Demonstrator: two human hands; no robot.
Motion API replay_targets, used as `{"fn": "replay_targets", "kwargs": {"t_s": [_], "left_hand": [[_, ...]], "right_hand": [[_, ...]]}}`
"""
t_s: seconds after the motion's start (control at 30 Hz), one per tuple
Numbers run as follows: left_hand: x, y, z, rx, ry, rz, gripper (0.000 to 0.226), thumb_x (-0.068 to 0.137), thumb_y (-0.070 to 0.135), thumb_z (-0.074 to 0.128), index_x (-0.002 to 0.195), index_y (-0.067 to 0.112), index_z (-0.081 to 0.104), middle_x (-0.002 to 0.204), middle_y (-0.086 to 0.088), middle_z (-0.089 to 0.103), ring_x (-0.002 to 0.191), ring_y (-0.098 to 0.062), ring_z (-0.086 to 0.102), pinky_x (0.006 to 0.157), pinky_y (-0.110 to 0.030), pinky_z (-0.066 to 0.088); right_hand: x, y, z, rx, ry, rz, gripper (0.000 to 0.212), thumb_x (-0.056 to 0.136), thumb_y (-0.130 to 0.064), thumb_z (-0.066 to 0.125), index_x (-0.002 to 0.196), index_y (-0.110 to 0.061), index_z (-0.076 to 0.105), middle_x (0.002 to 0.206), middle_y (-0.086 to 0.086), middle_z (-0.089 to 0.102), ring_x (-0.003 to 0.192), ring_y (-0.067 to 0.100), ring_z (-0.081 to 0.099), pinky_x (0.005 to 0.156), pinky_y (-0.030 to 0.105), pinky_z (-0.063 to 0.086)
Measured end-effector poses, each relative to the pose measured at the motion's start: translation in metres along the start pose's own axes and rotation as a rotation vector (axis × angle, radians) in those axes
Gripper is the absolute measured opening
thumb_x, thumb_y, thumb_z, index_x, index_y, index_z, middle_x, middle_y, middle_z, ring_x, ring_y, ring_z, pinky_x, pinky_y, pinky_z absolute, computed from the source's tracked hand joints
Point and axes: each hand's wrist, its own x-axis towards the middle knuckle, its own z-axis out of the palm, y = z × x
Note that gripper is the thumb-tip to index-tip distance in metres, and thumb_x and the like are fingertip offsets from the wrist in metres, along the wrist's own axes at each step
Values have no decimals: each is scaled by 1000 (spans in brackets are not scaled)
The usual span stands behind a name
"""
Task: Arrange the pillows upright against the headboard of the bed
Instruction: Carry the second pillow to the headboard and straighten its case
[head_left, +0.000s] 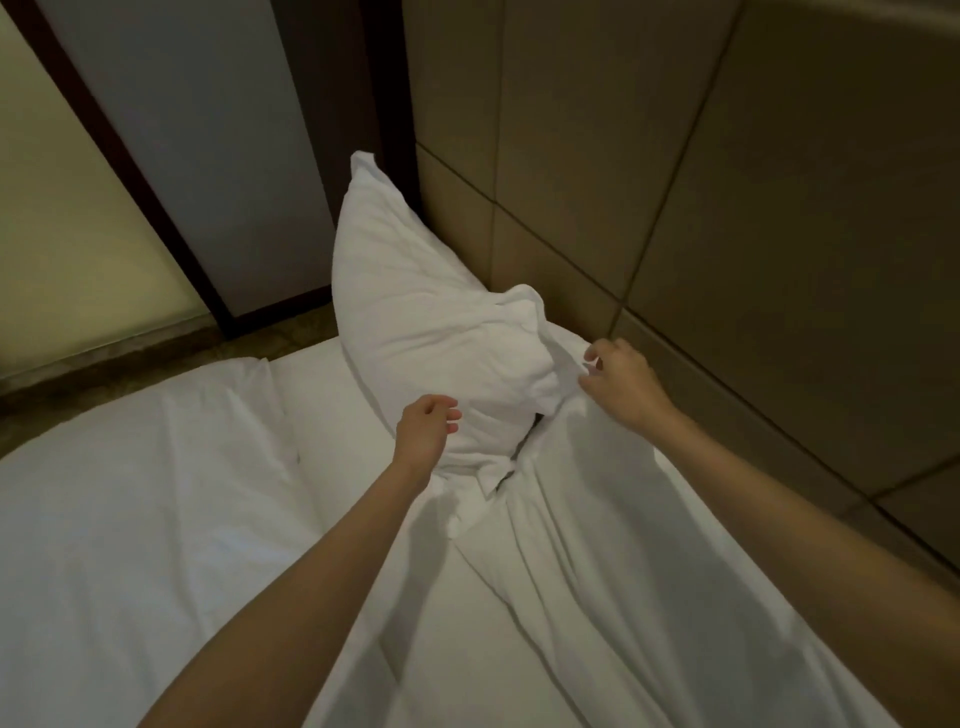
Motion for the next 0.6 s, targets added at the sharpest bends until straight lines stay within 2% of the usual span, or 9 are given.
{"fn": "replay_targets", "kwargs": {"t_s": [0.07, 0.13, 0.23, 0.3, 0.37, 0.5, 0.6], "left_hand": [[-18, 8, 12, 76, -49, 98, 23, 92, 12, 44, 100, 12, 66, 103, -7, 68, 88, -21, 64, 74, -23, 48], [-32, 15, 27, 252, -124, 224, 24, 92, 13, 47, 108, 11, 65, 114, -6, 66, 100, -22, 61, 87, -27, 47], [-54, 21, 60, 676, -305, 515, 32, 96, 22, 45, 125, 16, 57, 133, -7, 55, 117, -26, 52, 100, -38, 42], [-71, 24, 90, 965, -406, 732, 38, 96, 31, 44, 132, 23, 49, 143, -4, 46, 124, -29, 44, 103, -45, 37], [-87, 25, 123, 1152, -476, 898, 43, 96, 34, 44, 138, 26, 42, 150, -2, 39, 131, -29, 38, 105, -48, 33], [-109, 19, 171, 1428, -417, 1153, 49, 96, 25, 43, 143, 24, 32, 154, -3, 33, 134, -32, 35, 106, -47, 31], [-123, 9, 189, 1641, -457, 1201, 57, 92, 19, 47, 145, 23, 26, 149, -4, 36, 131, -32, 37, 104, -46, 33]], "right_hand": [[-46, 30, -4, -49, -34, 53, 38, 89, -32, 59, 122, -13, 51, 126, 10, 51, 113, 32, 50, 91, 42, 40], [-90, 62, -6, -130, -79, 128, 48, 87, -41, 60, 126, -16, 46, 131, 9, 48, 118, 32, 45, 94, 44, 37], [-158, 104, -9, -277, -120, 226, 68, 83, -51, 62, 136, -19, 35, 139, 9, 41, 122, 32, 41, 97, 48, 35], [-197, 128, -14, -329, -133, 307, 78, 79, -56, 62, 140, -21, 28, 140, 9, 40, 123, 32, 41, 98, 51, 33], [-231, 150, -23, -301, -174, 413, 86, 77, -63, 60, 142, -20, 24, 139, 10, 42, 122, 32, 43, 97, 51, 33], [-270, 174, -42, -320, -207, 499, 82, 72, -71, 58, 129, -15, 38, 131, 10, 51, 116, 31, 50, 94, 49, 35], [-290, 179, -48, -354, -185, 506, 71, 76, -67, 57, 118, -11, 45, 119, 11, 58, 105, 31, 56, 84, 43, 41]]}}
